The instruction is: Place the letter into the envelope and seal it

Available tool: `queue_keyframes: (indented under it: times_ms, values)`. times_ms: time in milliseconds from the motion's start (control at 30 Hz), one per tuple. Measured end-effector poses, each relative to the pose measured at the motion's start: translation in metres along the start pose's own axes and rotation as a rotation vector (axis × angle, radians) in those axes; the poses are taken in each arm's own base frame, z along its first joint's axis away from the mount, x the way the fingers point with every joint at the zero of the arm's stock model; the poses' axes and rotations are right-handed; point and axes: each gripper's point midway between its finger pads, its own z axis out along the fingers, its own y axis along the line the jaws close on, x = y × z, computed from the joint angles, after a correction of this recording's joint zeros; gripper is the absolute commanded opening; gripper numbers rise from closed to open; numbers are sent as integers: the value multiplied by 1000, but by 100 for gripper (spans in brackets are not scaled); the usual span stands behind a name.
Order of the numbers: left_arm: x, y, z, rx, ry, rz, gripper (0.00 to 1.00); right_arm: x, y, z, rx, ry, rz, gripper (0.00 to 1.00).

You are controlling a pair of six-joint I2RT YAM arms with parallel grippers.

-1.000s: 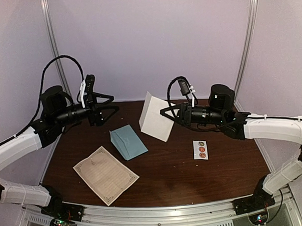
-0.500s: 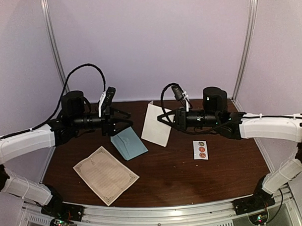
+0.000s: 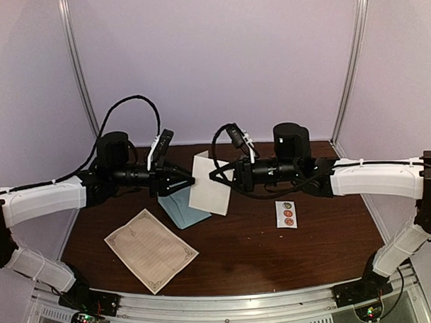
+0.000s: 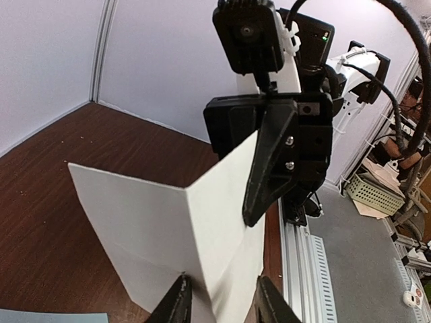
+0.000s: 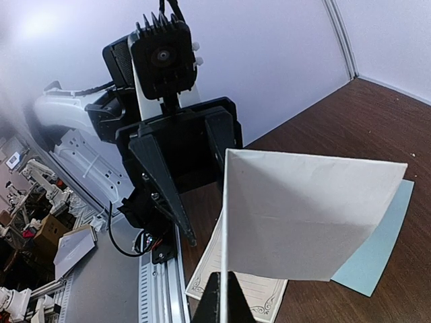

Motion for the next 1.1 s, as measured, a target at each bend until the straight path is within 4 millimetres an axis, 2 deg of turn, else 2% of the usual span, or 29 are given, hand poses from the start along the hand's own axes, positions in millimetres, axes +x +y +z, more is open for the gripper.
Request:
queue_keyframes:
  times_ms: [200,567,667,700,800,867,1000,1100]
  values:
    - [2,-4,3,31,7,-9,24,0,4,6,-13,23,-20,0]
    - [3,-9,6,65,8,-25,0,9,3,16,-10,73,-37,0]
    - [3,-9,6,64,8,-28,0,9,2,16,-4,73,-40,0]
    - [3,-9,6,64,8,-29,0,9,1,16,-2,73,-40,6]
    - [3,-9,6,62,8,-28,0,10,0,16,7,74,-38,35]
    - [2,-7,6,55,7,-26,0,8,-1,14,12,70,-33,50]
    - [3,-6,6,46,8,-14,0,-3,0,-2,35,37,-35,70]
    - [2,-9,8,54,19,6,0,-23,1,-24,69,-12,-60,82]
